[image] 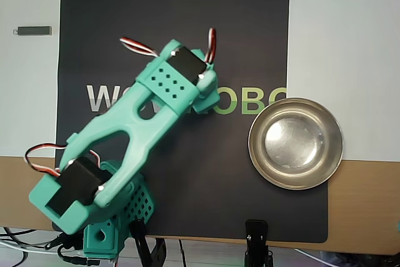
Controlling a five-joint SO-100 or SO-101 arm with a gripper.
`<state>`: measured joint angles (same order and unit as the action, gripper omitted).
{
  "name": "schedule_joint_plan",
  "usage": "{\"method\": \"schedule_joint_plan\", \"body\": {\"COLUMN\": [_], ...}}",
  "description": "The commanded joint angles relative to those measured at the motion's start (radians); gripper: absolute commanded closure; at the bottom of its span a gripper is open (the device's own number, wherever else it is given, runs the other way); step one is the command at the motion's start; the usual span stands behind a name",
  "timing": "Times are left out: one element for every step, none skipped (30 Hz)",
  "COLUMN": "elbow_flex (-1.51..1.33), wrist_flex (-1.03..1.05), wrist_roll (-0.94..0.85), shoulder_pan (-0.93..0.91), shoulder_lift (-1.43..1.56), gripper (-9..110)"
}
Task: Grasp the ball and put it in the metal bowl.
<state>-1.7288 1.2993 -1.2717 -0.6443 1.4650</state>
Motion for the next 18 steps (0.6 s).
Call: {"method": "schedule_joint_plan", "body": {"elbow_flex": [0.038,0.038,0.038,0.038,0.038,0.040,0.040,0.040,0.040,0.040,0.040,0.040,0.040,0.044,0.054,0.061,0.072,0.084], "wrist_flex": [0.055,0.072,0.086,0.098,0.109,0.120,0.129,0.138,0.149,0.161,0.173,0.183,0.186,0.189,0.192,0.192,0.192,0.192], "wrist_roll": [0.005,0.005,0.005,0.005,0.005,0.005,0.006,0.006,0.006,0.006,0.008,0.021,0.040,0.055,0.071,0.086,0.103,0.117], "shoulder_pan": [0.009,0.018,0.025,0.028,0.032,0.038,0.043,0.044,0.051,0.058,0.064,0.069,0.072,0.083,0.089,0.094,0.098,0.101], "shoulder_lift": [0.094,0.110,0.127,0.143,0.156,0.169,0.183,0.195,0.206,0.216,0.225,0.233,0.241,0.247,0.252,0.256,0.259,0.259], "gripper": [77,77,77,77,77,77,77,77,77,77,77,77,77,77,77,77,77,77]}}
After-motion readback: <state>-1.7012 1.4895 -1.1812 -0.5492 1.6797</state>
